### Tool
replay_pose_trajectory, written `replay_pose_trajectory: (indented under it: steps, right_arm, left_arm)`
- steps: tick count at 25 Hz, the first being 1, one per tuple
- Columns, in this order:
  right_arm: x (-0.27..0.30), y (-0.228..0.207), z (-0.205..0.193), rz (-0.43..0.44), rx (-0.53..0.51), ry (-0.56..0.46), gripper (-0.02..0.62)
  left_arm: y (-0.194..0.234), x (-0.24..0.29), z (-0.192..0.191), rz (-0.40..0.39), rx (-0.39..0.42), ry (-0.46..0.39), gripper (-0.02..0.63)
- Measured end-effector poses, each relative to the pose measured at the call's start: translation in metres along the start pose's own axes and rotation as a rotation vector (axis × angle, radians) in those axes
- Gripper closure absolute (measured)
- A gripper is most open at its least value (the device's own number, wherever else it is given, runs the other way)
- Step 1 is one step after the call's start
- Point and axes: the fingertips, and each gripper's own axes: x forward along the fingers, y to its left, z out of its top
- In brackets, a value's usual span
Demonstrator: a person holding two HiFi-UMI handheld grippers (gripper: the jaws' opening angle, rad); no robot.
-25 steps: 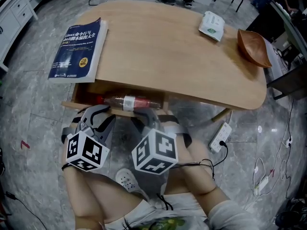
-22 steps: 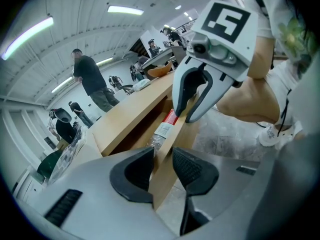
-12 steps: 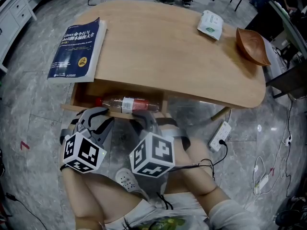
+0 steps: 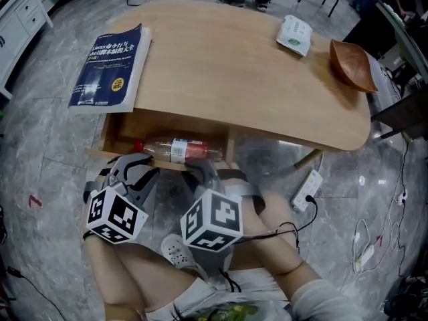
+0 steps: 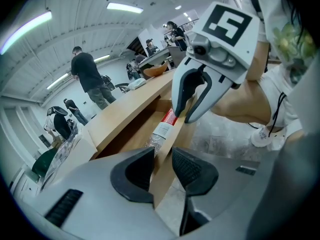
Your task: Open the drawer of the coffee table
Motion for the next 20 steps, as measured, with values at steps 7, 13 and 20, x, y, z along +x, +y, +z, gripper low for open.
replay_pose_trajectory:
  steps: [7, 13, 20]
  right_arm:
    - [0.0000, 0.0017, 0.0007, -0.004, 0.007, 0.012, 0.514]
    - [-0.0009, 0.0011, 0.0007, 0.003, 0.005, 0.018, 0.514]
    - [-0.0008, 0.0017, 0.0008, 0.013, 0.008, 0.025, 0.514]
  left_arm:
    - [-0.0008, -0.0021, -0.0009, -0.006, -0.007, -0.004, 0.494]
    - [-0.0009, -0.0034, 0.0007, -0.010, -0.014, -0.018, 0.499]
    - [-0.0015, -0.0050, 0.0011, -0.019, -0.020, -0.029, 0.506]
